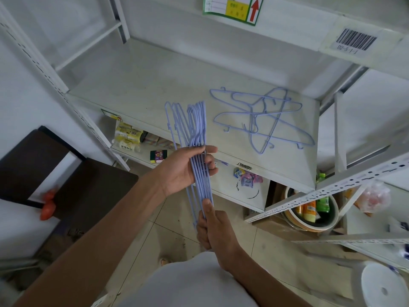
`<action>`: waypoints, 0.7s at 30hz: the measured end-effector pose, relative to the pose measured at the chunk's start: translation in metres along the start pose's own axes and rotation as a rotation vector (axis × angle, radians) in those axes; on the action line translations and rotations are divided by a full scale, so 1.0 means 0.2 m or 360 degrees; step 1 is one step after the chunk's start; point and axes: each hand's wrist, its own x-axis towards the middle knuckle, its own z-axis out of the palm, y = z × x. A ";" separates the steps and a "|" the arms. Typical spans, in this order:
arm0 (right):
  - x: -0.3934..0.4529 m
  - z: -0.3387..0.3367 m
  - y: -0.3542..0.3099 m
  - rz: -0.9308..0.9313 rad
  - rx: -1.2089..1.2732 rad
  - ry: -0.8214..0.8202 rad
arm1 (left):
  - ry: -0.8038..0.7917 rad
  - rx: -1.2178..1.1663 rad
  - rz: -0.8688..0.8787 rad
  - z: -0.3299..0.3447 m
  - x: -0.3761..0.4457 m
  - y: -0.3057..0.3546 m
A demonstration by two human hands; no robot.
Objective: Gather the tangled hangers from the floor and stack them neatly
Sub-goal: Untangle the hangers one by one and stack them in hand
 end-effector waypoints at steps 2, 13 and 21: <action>0.00 -0.01 0.00 -0.0016 -0.0013 -0.0016 | 0.0078 -0.0012 0.0087 0.00 0.00 -0.03; -0.01 -0.06 -0.02 -0.0057 -0.0174 -0.0493 | -0.0143 0.0664 -0.0083 -0.16 -0.02 0.09; -0.02 -0.11 -0.04 0.0049 -0.0066 -0.0806 | -0.0392 0.0410 -0.0354 -0.17 0.02 0.10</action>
